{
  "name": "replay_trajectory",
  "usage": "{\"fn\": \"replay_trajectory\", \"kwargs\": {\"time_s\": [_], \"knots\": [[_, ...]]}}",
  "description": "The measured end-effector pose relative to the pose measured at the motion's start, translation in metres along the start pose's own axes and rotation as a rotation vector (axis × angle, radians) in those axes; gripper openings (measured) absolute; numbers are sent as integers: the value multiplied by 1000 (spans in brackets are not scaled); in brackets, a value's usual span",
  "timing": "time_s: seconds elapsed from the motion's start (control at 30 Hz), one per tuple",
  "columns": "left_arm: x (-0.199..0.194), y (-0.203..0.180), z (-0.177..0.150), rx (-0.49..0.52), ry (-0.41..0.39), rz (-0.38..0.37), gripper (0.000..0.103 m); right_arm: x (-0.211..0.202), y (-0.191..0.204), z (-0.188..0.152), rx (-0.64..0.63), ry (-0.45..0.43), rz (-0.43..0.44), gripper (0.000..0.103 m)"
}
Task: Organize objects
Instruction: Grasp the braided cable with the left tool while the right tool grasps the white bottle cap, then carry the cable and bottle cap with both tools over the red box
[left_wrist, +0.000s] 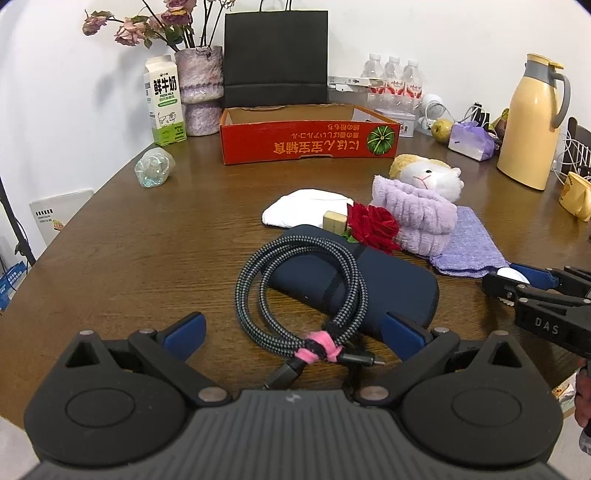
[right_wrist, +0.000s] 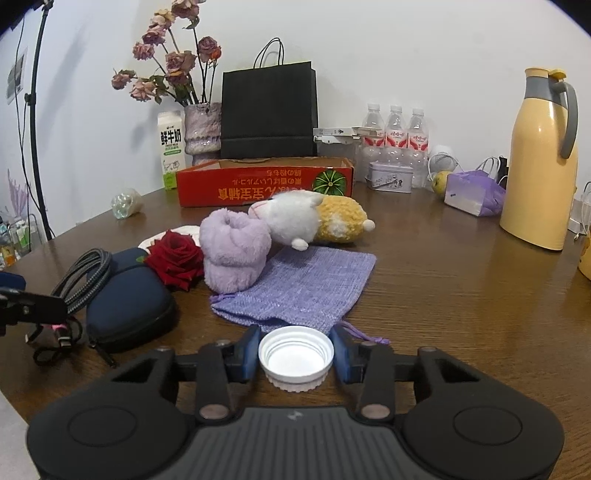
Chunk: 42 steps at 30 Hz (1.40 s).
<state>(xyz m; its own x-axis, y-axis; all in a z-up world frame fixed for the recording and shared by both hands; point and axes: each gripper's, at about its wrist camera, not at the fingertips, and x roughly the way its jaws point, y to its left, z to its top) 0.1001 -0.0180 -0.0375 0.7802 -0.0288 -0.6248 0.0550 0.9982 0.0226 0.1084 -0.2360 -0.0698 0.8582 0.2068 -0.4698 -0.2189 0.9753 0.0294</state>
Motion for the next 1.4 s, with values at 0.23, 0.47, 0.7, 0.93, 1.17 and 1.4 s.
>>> {"fn": "replay_trajectory", "kwargs": {"time_s": [0.23, 0.47, 0.7, 0.93, 1.17, 1.4], "knots": [[15, 5, 6, -8, 39, -19, 103, -4, -2, 5, 11, -30, 0, 39], [30, 12, 10, -37, 60, -64, 103, -9, 5, 12, -5, -61, 5, 39], [37, 20, 3, -69, 67, -121, 103, -10, 9, 11, -9, -57, 9, 39], [37, 9, -3, -12, 40, -60, 96, -8, 13, 10, -7, -46, 3, 39], [31, 4, -11, -6, -8, -2, 87, -14, 18, 9, -18, -47, 1, 39], [22, 10, -14, -25, -26, 0, 87, -23, 22, 11, -25, -69, -2, 39]]}}
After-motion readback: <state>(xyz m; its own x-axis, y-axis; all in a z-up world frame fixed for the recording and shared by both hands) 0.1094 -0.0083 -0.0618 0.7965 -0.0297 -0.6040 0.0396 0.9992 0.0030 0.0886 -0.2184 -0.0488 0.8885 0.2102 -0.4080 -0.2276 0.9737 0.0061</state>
